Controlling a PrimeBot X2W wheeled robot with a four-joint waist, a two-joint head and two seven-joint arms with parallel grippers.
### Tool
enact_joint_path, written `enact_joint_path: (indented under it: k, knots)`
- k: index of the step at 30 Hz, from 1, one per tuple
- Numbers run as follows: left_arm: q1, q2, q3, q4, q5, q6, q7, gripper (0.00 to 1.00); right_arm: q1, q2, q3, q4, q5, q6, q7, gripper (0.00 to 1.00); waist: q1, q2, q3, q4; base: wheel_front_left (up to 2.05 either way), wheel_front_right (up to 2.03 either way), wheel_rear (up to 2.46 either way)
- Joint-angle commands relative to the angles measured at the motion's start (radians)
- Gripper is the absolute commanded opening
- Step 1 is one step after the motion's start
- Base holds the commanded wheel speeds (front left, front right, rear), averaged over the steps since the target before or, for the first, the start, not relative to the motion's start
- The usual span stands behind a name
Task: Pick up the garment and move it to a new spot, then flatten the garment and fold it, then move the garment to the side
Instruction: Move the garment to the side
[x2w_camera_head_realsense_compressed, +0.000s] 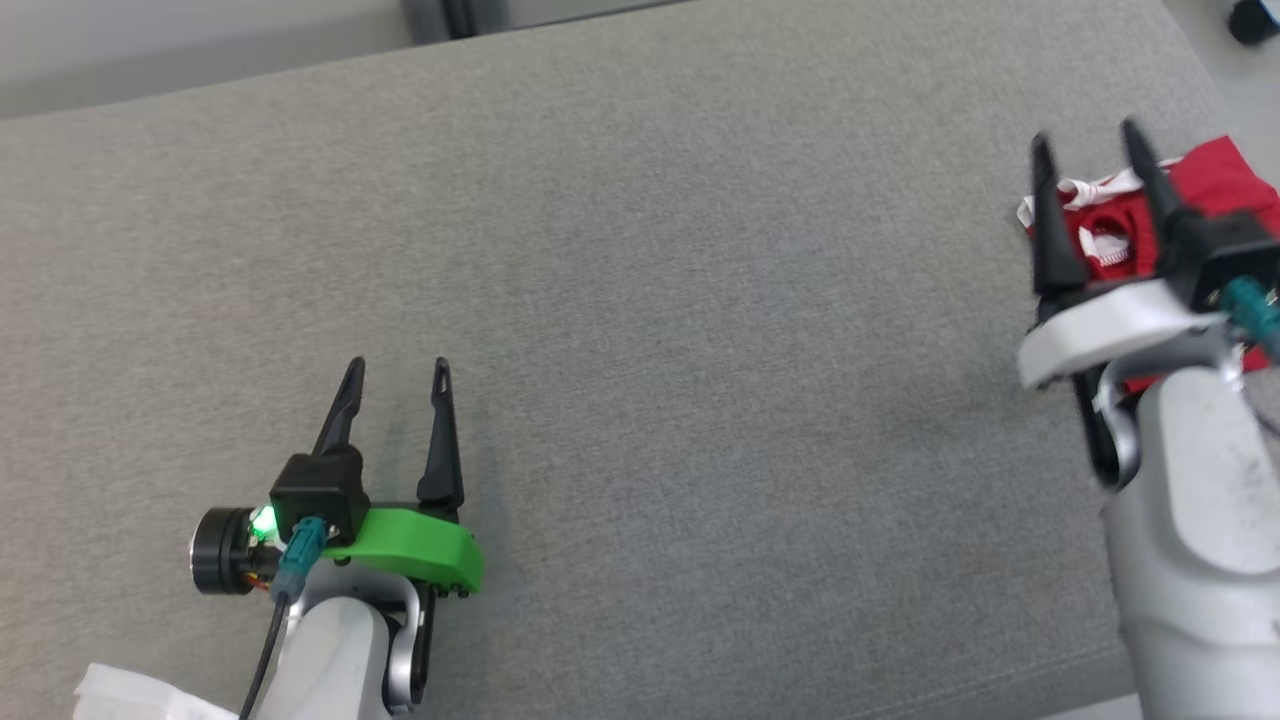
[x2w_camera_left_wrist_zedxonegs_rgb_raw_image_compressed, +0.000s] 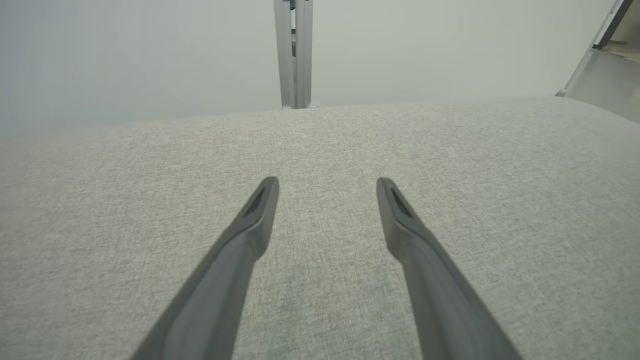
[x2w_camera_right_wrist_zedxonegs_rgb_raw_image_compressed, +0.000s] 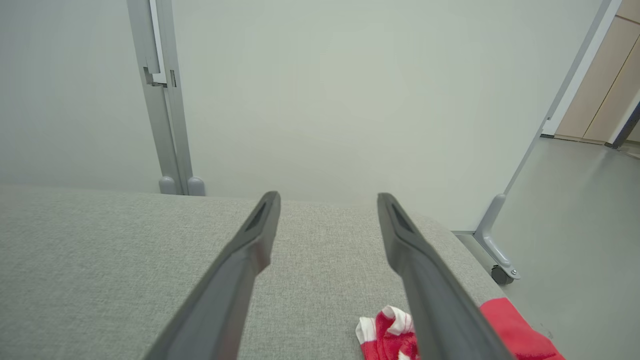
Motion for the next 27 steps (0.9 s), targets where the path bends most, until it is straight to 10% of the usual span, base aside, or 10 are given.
enact_joint_path:
  k: [1,27]
  knots:
    - [0.019,0.005,0.011,0.002,-0.001,0.003,0.0,1.0,0.041,0.006,0.01,-0.008,0.013,-0.002,0.0,1.0,0.0,0.0,-0.053,0.05,0.0,0.0,0.0]
    - [0.264,0.005,0.092,-0.037,-0.031,-0.003,0.0,1.0,0.421,0.031,0.11,0.002,0.138,-0.002,0.0,1.0,0.0,0.0,-0.222,0.157,0.0,0.0,0.0]
